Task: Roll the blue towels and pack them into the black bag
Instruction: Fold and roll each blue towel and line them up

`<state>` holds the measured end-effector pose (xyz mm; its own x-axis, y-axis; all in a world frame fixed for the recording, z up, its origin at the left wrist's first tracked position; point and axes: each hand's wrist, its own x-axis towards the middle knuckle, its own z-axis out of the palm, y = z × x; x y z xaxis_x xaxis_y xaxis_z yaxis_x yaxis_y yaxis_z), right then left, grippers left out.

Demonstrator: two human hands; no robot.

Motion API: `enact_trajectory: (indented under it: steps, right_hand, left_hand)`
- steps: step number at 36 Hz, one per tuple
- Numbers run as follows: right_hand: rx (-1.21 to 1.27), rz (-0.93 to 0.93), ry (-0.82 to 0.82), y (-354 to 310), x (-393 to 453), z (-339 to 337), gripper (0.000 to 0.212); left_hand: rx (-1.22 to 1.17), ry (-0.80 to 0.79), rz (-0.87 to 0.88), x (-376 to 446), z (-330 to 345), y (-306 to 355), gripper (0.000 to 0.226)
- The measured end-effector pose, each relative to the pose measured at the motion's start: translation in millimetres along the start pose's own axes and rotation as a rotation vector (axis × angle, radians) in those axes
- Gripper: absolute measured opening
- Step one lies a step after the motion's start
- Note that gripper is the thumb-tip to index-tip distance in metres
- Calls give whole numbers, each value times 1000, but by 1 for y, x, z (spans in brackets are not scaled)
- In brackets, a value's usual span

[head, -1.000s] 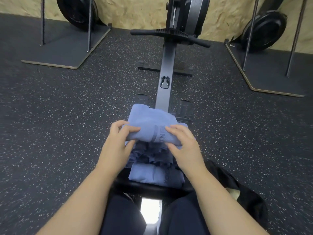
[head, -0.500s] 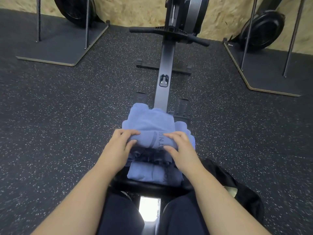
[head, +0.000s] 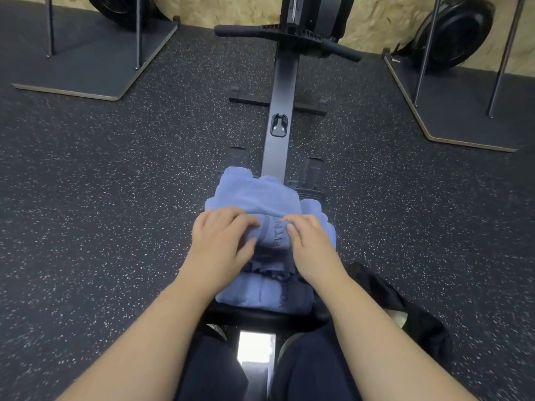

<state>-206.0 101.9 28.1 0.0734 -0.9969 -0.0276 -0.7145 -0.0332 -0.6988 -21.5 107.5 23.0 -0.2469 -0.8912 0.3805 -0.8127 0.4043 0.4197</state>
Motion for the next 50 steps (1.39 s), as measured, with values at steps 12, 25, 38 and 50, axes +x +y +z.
enact_trajectory:
  steps: [12,25,38,50]
  right_hand:
    - [-264,27,294,-11,-1,6,21]
    - [-294,-243,438,-20,7,24,25]
    - [-377,-216,374,-15,18,28,35]
    - [-401,-82,333,-23,30,31,41]
  left_hand:
    - [62,-12,-76,11,9,-2,44]
    - [60,-12,-126,30,10,-6,29]
    - [-98,76,-156,30,6,-3,15]
    - [-84,100,-113,27,7,-8,30]
